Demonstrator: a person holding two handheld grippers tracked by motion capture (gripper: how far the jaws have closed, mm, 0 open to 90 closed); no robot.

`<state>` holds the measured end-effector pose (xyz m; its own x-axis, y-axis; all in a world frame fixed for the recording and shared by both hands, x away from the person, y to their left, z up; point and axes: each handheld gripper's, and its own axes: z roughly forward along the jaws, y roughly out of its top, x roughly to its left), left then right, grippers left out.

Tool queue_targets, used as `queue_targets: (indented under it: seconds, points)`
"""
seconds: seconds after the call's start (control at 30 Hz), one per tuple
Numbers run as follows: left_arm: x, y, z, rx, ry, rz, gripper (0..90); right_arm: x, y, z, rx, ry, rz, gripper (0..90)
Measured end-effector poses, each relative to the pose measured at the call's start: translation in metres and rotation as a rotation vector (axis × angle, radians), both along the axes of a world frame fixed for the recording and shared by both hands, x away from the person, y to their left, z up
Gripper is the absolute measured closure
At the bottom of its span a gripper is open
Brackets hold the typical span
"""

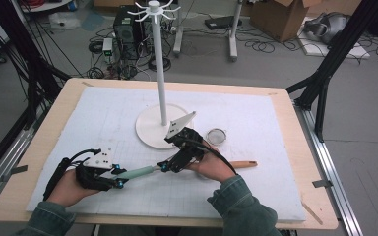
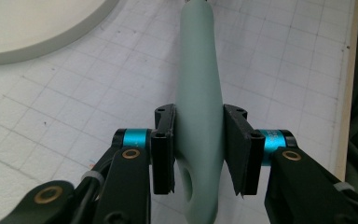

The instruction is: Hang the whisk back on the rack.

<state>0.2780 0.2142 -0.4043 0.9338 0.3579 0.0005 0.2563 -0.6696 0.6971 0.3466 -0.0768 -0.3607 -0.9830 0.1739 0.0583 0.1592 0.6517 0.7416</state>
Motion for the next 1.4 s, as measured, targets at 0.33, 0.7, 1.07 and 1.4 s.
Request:
queue_targets:
  seconds: [0.33, 0.7, 1.07, 1.4]
  points:
    - [-0.001, -0.002, 0.009, 0.002, -0.002, -0.002, 65.5, 0.001, 0.022, -0.011, -0.041, 0.021, 0.066, 17.8]
    - [-0.001, -0.005, 0.018, 0.008, -0.01, -0.003, 65.5, 0.0, 0.043, -0.022, -0.12, 0.018, 0.155, 33.9]
    - [-0.001, -0.005, 0.025, -0.007, -0.015, -0.004, 65.5, -0.004, 0.061, -0.03, -0.204, -0.016, 0.242, 55.7]
    - [0.0, 0.002, 0.028, -0.069, 0.0, 0.017, 60.9, -0.005, 0.064, -0.028, -0.216, -0.074, 0.302, 65.9]
